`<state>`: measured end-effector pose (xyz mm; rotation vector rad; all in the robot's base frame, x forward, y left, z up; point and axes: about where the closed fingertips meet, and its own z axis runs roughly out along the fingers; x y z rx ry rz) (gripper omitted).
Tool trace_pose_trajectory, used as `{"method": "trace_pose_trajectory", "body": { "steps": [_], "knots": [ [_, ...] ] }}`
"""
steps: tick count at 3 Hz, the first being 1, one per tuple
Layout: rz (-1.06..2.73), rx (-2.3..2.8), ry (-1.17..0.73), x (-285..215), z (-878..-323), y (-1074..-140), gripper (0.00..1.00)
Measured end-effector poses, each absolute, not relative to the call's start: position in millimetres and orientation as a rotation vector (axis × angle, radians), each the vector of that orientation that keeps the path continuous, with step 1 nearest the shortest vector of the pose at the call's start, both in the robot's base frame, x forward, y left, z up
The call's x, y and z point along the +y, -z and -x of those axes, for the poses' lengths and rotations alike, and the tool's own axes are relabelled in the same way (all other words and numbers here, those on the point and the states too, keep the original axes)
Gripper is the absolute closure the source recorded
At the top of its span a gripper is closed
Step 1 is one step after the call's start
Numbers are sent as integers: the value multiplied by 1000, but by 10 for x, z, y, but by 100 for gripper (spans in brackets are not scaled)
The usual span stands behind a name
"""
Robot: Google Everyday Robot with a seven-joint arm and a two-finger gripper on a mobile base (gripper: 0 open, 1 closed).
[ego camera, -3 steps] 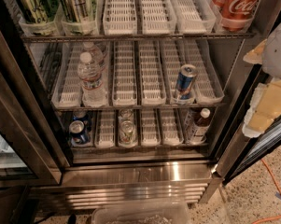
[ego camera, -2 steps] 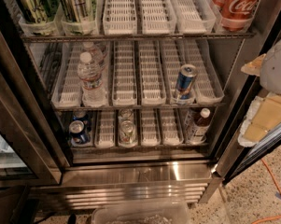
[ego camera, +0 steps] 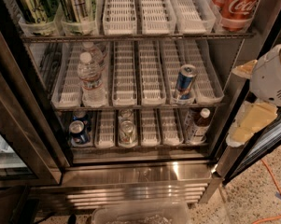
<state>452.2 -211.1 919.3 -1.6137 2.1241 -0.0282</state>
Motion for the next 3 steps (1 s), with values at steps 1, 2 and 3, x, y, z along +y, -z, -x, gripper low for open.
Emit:
{"method": "trace_pose_trajectory", "body": {
  "steps": [1,2,3],
  "knots": [
    [1568,2118,8,-2097,-4545,-9124,0],
    [1502,2075,-42,-2008,-4568,-8830,0],
    [1407,1982,-66,-1918,-4751,-8620,0]
  ]
}}
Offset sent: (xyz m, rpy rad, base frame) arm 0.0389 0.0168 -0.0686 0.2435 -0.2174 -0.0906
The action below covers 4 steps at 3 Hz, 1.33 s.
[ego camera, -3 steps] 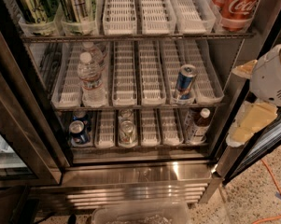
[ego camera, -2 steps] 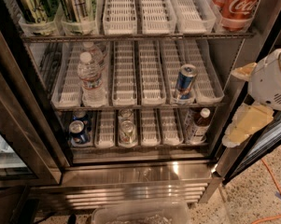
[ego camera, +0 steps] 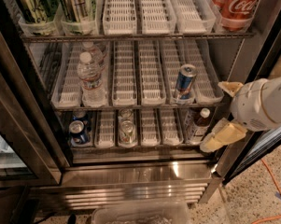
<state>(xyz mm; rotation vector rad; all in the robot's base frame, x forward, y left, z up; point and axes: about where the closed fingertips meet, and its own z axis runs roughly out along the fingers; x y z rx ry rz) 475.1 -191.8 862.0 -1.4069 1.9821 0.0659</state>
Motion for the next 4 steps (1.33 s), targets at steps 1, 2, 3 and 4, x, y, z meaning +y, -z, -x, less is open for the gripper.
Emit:
{"method": "trace_pose_trajectory", "body": {
  "steps": [1,2,3,4],
  "knots": [
    [1286,1875,-69,-1803,-4984,-8589,0],
    [1233,1839,-13,-1831,-5129,-8733,0],
    [1232,1839,-13,-1831,-5129,-8733,0],
    [1166,1816,-18,-1801,-5143,-8692,0]
  ]
}}
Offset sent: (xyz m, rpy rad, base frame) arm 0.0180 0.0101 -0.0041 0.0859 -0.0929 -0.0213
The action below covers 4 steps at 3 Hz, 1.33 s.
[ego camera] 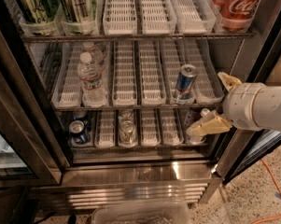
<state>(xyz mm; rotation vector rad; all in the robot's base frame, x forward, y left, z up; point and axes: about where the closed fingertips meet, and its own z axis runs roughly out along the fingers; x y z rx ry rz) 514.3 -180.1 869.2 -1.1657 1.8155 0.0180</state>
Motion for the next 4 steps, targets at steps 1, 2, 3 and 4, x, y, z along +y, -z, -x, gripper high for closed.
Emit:
{"method": "trace_pose_trajectory", "body": {
  "steps": [1,2,3,4],
  "knots": [
    [1042,1764,-21,-1733,-5178,-8540,0],
    [881,1700,42,-1935,-5302,-8485,0],
    [721,1643,126,-2270,-5464,-8432,0],
    [635,1555,112,-2070,-5677,-8575,0]
  ]
}}
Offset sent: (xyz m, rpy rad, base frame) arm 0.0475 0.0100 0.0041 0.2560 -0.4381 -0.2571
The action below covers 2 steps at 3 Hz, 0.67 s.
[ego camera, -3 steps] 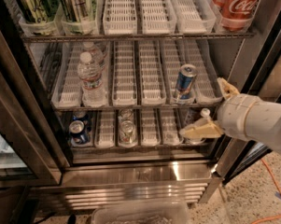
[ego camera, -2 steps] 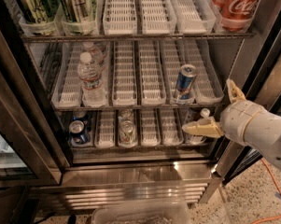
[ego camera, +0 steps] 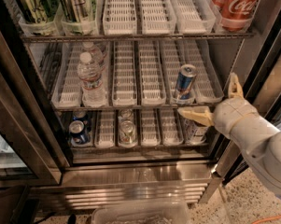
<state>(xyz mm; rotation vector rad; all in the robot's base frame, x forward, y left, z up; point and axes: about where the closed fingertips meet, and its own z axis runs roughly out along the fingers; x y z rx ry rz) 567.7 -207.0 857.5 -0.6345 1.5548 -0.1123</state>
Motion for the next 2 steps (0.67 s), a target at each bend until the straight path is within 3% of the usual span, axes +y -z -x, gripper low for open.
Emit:
{"method": "trace_pose_trajectory", "body": {
  "steps": [2],
  "knots": [
    [618,1531,67,-1813,-5668,-8698,0]
  ]
}}
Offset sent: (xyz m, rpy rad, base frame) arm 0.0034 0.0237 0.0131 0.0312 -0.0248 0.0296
